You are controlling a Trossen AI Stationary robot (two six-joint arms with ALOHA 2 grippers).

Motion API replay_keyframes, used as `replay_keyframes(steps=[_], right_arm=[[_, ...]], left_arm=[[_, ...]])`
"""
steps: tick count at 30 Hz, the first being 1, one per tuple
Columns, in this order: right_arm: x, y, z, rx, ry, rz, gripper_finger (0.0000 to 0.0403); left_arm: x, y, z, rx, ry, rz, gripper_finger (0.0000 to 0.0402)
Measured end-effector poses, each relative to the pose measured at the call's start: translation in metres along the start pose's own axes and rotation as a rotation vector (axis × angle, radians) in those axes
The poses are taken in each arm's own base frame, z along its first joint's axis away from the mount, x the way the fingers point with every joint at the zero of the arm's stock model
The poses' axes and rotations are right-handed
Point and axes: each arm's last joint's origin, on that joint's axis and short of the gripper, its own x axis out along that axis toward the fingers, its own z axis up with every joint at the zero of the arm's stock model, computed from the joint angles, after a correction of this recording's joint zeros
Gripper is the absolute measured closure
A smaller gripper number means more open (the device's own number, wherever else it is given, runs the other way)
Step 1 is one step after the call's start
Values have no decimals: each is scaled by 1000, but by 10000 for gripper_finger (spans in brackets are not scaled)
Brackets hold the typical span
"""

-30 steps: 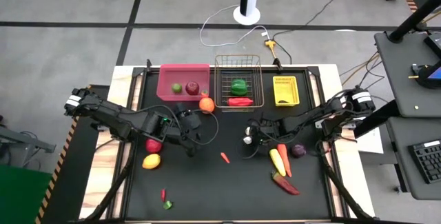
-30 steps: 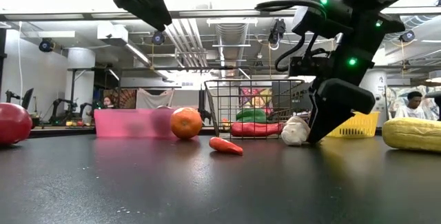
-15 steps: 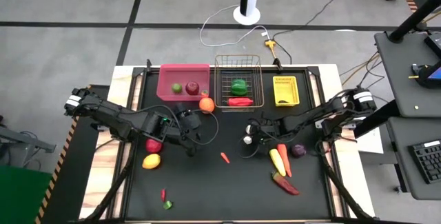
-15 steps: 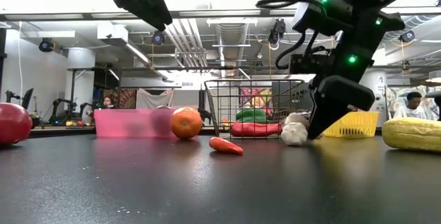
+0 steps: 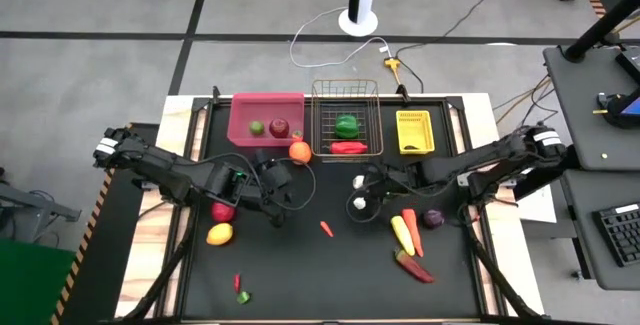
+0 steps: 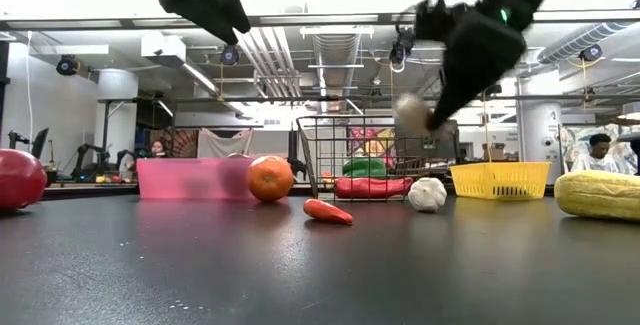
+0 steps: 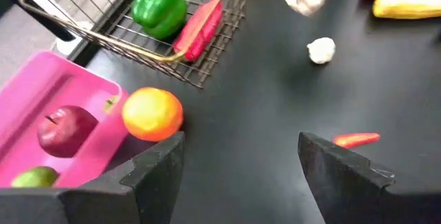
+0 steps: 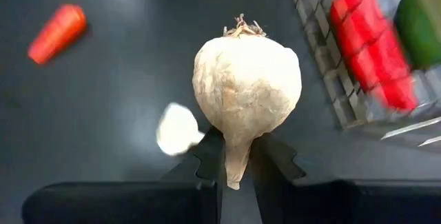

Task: Sort produce into baskets
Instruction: Put the white garlic into the gold mesh basket

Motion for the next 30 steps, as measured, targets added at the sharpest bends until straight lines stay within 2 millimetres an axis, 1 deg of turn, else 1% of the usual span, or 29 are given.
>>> replay_keyframes(steps=[3,6,10,14,18,23,25,30], right_arm=[[-16,-7,25,-3,-61,-4,358],[-29,-19,51,-1,-106,-32,358],[-41,-45,85,-5,-127,-88,358],[-44,-74,111,24,-117,-151,358],[-36,-103,129,53,-73,-199,358],[-14,-135,144,99,-45,-143,358],[-4,-147,148,136,-33,-143,358],[24,-175,149,223,24,-165,358]], left_arm=[[-5,-6,-5,-5,3,-19,138],[-10,-12,-9,-5,-4,-36,138],[-17,-19,-15,3,-15,-45,138],[-23,-23,-21,9,-20,-46,138],[-26,-23,-27,16,9,-27,138],[-28,-16,-33,8,69,34,138],[-29,-12,-36,6,93,62,138],[-30,-7,-41,-5,132,113,138]])
